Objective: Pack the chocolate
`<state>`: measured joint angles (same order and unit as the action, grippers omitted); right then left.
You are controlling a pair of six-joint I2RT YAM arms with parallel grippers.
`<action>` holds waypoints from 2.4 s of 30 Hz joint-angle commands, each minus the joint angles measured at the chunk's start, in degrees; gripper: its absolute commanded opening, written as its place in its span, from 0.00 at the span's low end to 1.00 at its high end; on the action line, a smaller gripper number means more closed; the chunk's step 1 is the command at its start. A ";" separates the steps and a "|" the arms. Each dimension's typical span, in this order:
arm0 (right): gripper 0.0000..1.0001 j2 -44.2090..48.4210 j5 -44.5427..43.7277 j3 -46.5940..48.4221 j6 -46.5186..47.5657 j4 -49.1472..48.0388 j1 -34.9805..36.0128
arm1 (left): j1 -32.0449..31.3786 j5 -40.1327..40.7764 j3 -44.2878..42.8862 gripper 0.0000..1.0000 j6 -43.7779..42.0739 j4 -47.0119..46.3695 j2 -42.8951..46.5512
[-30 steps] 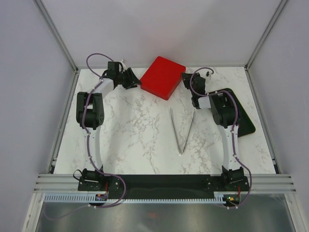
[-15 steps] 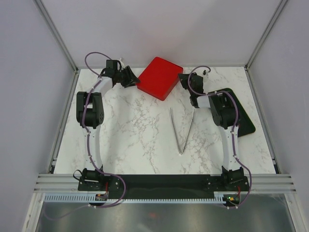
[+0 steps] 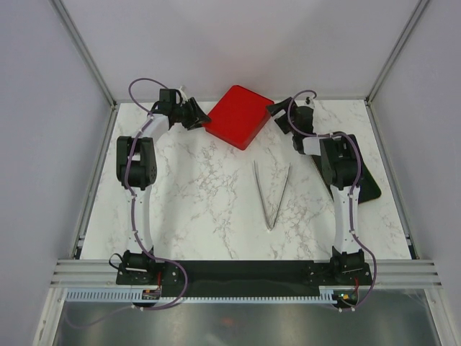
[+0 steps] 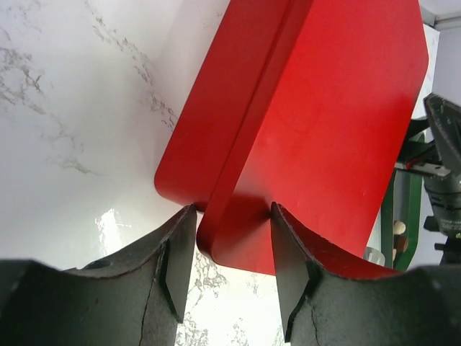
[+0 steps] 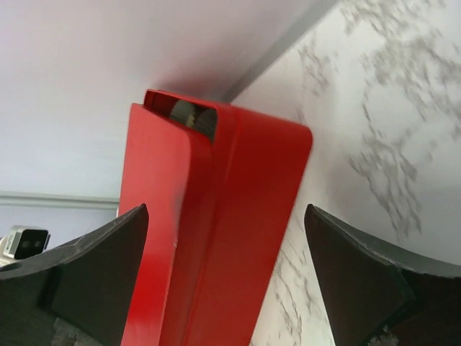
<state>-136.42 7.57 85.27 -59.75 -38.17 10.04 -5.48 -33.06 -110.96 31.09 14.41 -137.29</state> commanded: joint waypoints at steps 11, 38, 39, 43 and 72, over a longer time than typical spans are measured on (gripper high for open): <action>0.98 -8.77 8.07 21.50 17.38 7.32 -2.22 | -0.41 -1.13 -2.86 0.53 1.16 -0.88 -1.92; 0.41 -10.01 21.43 15.89 17.47 -1.37 -1.34 | -0.24 2.21 -3.13 0.54 -2.70 3.60 0.71; 0.40 -9.74 21.43 15.28 17.38 -1.38 -1.17 | -0.24 2.38 -2.78 0.54 -2.79 3.78 1.15; 0.38 -9.74 21.78 14.66 16.77 -0.94 -0.55 | 0.03 4.92 -2.07 0.55 -3.67 5.62 3.08; 0.19 -10.27 17.74 5.00 7.63 -2.08 1.73 | 0.20 3.61 -2.60 0.50 0.90 3.07 -1.12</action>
<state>-144.59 25.02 93.91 -49.63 -47.59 10.66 -5.28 -29.19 -113.10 30.72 18.35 -134.47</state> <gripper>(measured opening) 0.267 0.508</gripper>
